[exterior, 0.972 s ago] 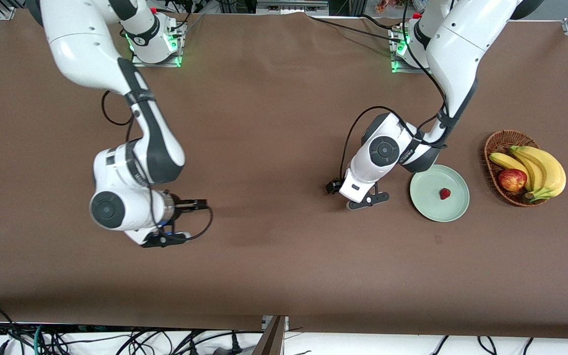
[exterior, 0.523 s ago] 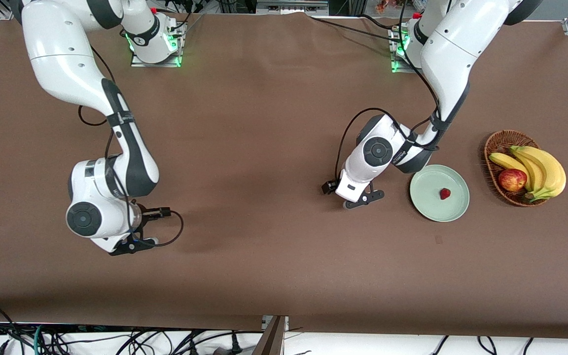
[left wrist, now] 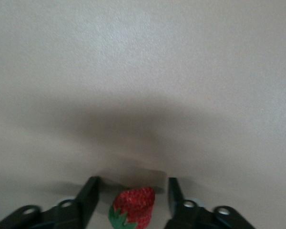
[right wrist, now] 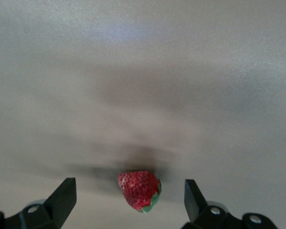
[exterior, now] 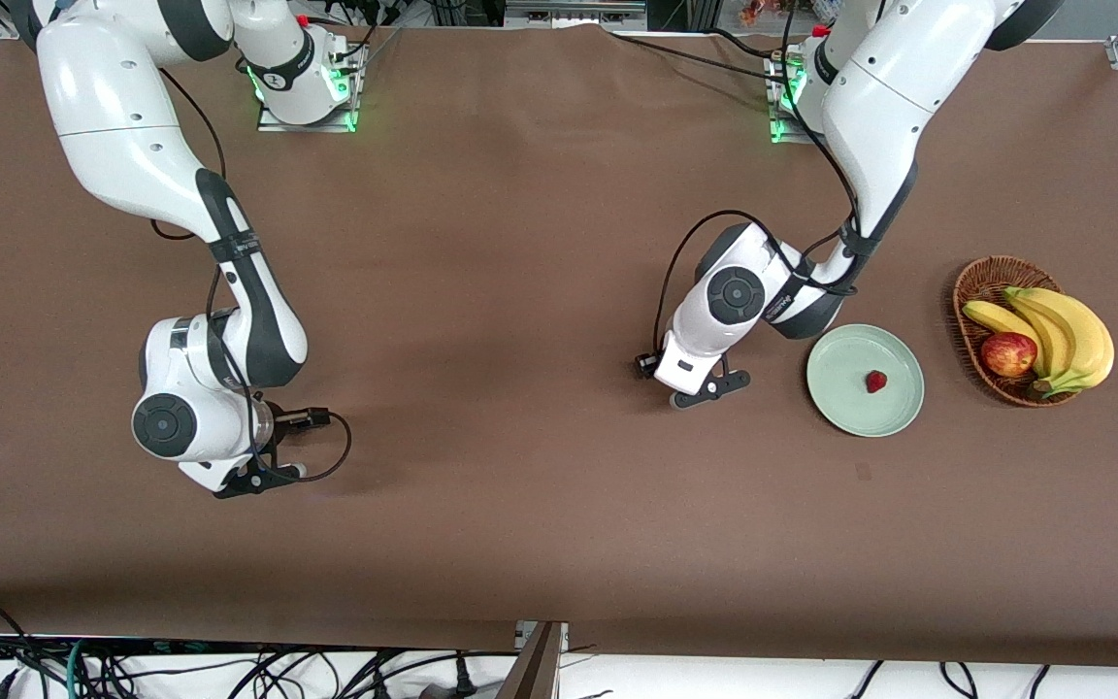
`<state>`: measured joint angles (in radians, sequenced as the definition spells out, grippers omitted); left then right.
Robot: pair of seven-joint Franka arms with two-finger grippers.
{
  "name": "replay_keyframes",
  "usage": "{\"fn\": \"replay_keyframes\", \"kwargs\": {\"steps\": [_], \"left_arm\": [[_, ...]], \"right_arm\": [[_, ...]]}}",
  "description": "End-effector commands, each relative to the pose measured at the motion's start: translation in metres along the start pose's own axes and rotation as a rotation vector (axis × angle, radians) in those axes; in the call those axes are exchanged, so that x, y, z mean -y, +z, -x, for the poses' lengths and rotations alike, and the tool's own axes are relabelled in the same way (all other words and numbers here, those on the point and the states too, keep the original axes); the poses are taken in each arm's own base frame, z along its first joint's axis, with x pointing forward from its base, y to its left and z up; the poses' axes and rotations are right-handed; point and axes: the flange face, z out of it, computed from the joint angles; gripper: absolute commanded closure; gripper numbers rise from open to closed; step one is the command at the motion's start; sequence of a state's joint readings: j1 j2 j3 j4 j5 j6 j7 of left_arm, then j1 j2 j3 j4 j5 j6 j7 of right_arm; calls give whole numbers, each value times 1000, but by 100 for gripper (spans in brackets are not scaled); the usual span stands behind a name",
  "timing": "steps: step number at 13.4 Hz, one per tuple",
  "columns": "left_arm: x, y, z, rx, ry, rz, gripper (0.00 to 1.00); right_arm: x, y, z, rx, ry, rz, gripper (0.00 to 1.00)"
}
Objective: Collect all strawberries into plate
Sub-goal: 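Carry the strawberry to the plate while the right gripper carries the last mid-table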
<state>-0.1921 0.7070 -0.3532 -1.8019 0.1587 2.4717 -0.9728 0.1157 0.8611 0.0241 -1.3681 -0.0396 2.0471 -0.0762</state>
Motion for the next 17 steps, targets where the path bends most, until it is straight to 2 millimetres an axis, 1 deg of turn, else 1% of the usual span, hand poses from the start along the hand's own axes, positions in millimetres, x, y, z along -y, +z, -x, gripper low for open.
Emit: {"fn": "replay_keyframes", "kwargs": {"steps": [1, 2, 3, 4, 5, 6, 7, 8, 9, 10, 11, 12, 13, 15, 16, 17], "left_arm": [[-4, -1, 2, -17, -14, -15, 89], [-2, -2, -1, -19, -17, -16, 91], [1, -4, -3, -14, -17, -26, 93], [3, -12, -7, -13, -17, -39, 93], [8, -18, -13, -9, -25, -59, 92], [16, -30, -23, -13, -18, -67, 92], [26, -46, -36, -18, 27, -73, 92], [41, -58, -47, 0, 73, -101, 92], [53, -70, -55, 17, 128, -126, 91], [64, -78, -62, 26, 171, -137, 91], [74, -86, -69, 36, 212, -147, 91], [87, -89, -77, 58, 252, -162, 91], [97, -97, -82, 63, 289, -168, 90], [131, -102, -101, 106, 350, -182, 90], [146, -105, -110, 118, 403, -179, 88], [167, -107, -122, 129, 462, -170, 87]], "right_arm": [[-5, 2, 6, -4, -11, 0, 14], [-5, 4, 6, -5, -11, 0, 33], [-5, 4, 6, -5, -11, -1, 48], [-5, 4, 6, -5, -11, -1, 58], [-6, 4, 6, -5, -9, -1, 65], [-5, 4, 6, -3, -10, -2, 75], [-5, 3, 6, -5, -9, -2, 86], [-6, 2, 6, -7, -6, -5, 92], [-3, 0, 6, -6, -7, -9, 93], [4, -2, 6, -3, -5, -13, 93], [16, -6, 5, -8, -12, -19, 93], [43, -10, 3, -12, -23, -38, 93], [70, -14, 2, -17, 18, -59, 92], [138, -22, 2, -33, 126, -58, 91], [172, -27, 2, -50, 158, -56, 91], [204, -28, 1, -77, 202, -68, 91]]}}
